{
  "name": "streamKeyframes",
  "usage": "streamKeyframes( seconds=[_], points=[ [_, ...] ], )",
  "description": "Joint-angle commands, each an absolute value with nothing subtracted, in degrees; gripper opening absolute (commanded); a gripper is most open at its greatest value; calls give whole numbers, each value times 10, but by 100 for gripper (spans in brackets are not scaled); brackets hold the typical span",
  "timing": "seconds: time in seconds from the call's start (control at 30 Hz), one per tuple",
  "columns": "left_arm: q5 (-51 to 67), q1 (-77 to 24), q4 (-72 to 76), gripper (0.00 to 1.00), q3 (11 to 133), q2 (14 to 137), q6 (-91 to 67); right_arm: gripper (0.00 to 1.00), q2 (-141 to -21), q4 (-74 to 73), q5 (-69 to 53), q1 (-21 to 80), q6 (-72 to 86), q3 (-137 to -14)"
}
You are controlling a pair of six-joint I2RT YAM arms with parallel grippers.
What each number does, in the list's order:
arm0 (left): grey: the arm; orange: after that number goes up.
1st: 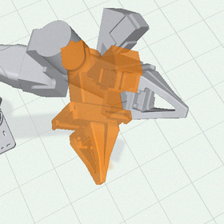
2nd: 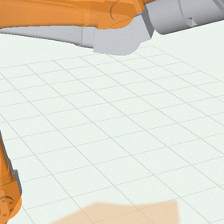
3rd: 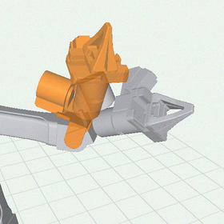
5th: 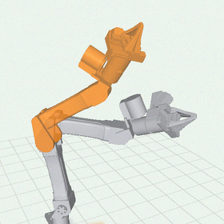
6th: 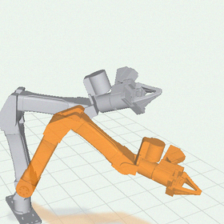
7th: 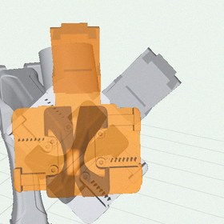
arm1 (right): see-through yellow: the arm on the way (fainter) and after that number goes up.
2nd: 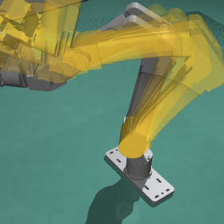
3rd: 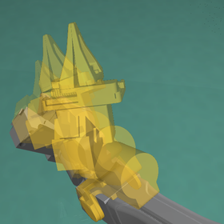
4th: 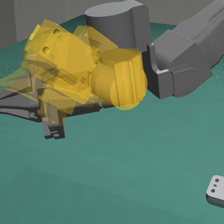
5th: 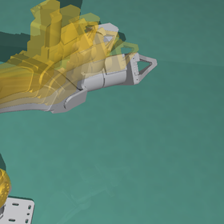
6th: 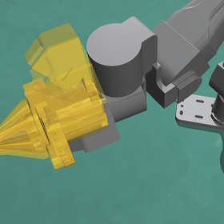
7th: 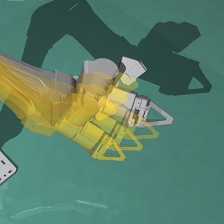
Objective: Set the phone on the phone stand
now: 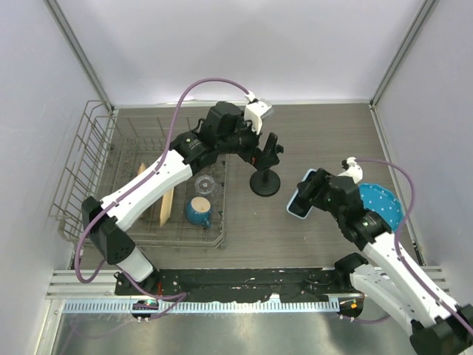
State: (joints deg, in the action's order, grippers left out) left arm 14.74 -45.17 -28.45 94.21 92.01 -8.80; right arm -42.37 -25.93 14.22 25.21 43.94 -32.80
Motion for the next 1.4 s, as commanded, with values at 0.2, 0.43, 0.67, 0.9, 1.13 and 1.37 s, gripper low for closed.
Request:
streamKeyframes(
  seconds=[0.2, 0.43, 0.67, 0.9, 1.13, 1.37],
  points=[
    [315, -526, -226, 100, 906, 878, -8, 1, -311, -106, 109, 255, 384, -440],
    [236, -575, -237, 100, 900, 885, 27, 1, -301, -101, 85, 255, 412, -484],
    [234, -575, -218, 84, 903, 904, -21, 1, -315, -87, 32, 255, 431, -477],
    [202, -575, -224, 35, 909, 914, -22, 1, -316, -47, -16, 256, 462, -446],
    [188, -574, -211, 0, 900, 897, -26, 95, -330, -115, 19, 255, 441, -480],
    [184, -570, -179, 0, 881, 868, -47, 98, -323, -164, -37, 255, 360, -493]
  ],
)
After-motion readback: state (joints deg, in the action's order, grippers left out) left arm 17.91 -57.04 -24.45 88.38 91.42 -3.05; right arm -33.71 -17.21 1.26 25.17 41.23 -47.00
